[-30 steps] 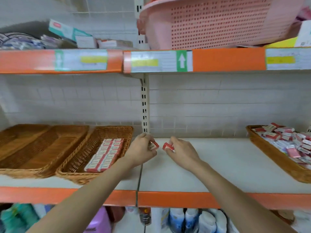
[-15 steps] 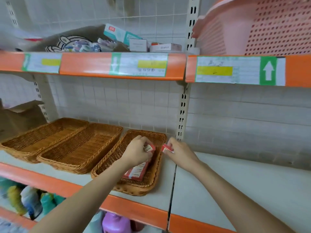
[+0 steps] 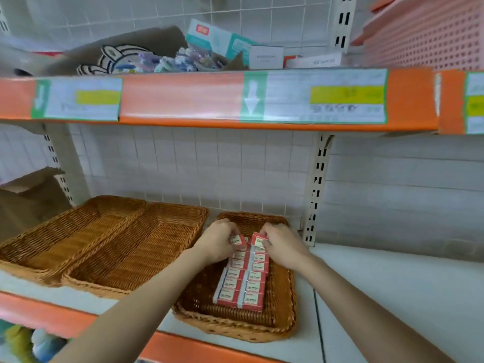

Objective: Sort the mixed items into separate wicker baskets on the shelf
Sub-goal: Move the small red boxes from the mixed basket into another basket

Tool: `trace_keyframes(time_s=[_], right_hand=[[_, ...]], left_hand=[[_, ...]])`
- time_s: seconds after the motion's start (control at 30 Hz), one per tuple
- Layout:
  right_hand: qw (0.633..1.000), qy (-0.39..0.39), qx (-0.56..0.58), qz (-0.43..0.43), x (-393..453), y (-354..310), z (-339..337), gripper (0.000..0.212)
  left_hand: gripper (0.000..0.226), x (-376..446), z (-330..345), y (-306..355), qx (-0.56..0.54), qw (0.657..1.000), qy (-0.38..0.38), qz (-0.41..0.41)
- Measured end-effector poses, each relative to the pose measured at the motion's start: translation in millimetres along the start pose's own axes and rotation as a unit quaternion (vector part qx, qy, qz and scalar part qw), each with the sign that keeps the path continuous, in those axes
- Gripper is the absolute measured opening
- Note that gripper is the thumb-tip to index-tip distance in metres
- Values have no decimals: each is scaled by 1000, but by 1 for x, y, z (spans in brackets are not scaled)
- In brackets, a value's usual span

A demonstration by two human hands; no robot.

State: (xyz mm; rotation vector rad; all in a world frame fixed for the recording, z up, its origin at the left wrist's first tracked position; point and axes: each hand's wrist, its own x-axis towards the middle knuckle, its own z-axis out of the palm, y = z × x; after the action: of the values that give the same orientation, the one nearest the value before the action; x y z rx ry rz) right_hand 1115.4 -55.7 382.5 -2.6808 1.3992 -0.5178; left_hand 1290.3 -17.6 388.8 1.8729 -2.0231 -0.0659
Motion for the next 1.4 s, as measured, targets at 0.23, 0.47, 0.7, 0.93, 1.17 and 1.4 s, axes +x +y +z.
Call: trace_keyframes(time_s=[0.23,0.47,0.7,0.93,1.17,1.4], right_hand=[[995,-35,-79,47,6,-8,18,23],[993,-33,-101,51,5,-5,23,28],[991,-34,-112,62,3,-10,21,34],[994,-39,-96,38,3,-9,16,35],[981,-123,-147,-5,12,-1,6,34],[984,-93,-139,53,33,0,5,31]], left_hand=[[22,18,11,-18,-13,996,-22,87],[24,17,18,-25,-2,993,-27,113],[34,15,22,-25,33,993,-30,114],[35,15,22,-24,47,992,-24,111],[28,23,21,-19,91,991,-35,96],[28,48,13,-18,81,993,-46,72]])
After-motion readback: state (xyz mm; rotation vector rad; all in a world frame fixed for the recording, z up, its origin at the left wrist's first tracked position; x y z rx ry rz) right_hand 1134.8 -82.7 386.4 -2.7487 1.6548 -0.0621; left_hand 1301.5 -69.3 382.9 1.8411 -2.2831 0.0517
